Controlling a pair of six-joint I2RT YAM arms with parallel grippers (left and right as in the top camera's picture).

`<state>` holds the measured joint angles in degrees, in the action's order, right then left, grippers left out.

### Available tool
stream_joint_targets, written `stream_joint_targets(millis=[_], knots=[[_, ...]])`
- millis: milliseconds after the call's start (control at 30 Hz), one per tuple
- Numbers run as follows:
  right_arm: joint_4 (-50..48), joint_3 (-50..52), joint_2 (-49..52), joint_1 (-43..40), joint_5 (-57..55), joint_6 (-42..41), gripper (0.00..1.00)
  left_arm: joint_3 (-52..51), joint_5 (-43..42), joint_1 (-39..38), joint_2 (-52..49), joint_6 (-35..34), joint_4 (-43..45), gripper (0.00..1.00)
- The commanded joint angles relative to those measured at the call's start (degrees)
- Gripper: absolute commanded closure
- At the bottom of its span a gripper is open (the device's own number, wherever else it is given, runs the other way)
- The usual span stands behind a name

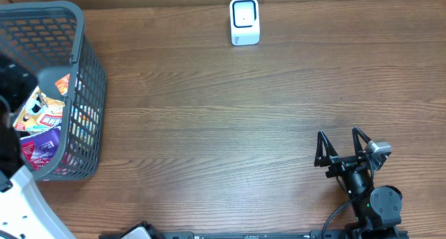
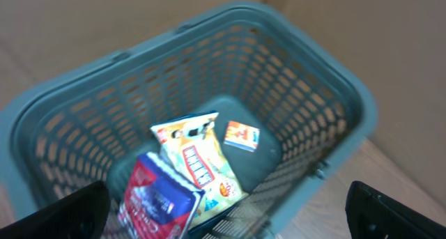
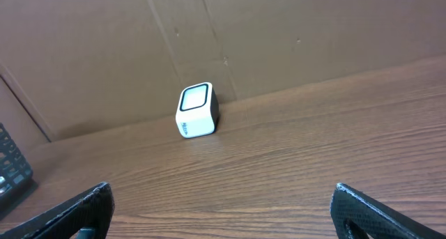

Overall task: Scan the item barcode
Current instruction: 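Reach into the basket and grasp the purple-red box with the left gripper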

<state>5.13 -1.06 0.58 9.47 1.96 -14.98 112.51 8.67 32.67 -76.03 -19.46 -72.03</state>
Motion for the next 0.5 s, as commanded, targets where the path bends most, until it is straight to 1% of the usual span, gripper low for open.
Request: stream_joint_targets(millis=[0, 200, 367, 467], knots=[[-0.42, 0.61, -0.42, 0.11, -0.42, 0.04, 0.00, 1.01, 0.70, 2.78, -1.73, -4.81, -0.44, 0.00], [-0.42, 0.61, -0.42, 0.11, -0.42, 0.04, 0.00, 0.83, 1.01, 3.21, -3.45, -4.79, -0.31, 0.00], [-0.42, 0.61, -0.42, 0.11, -0.42, 0.04, 0.00, 0.79, 0.46, 6.91, -9.22, -4.79, -1.38, 0.00], [-0.42, 0.61, -0.42, 0.11, -0.42, 0.04, 0.00, 0.79, 0.48, 7.69, -12.81, -4.76, -2.54, 0.00]])
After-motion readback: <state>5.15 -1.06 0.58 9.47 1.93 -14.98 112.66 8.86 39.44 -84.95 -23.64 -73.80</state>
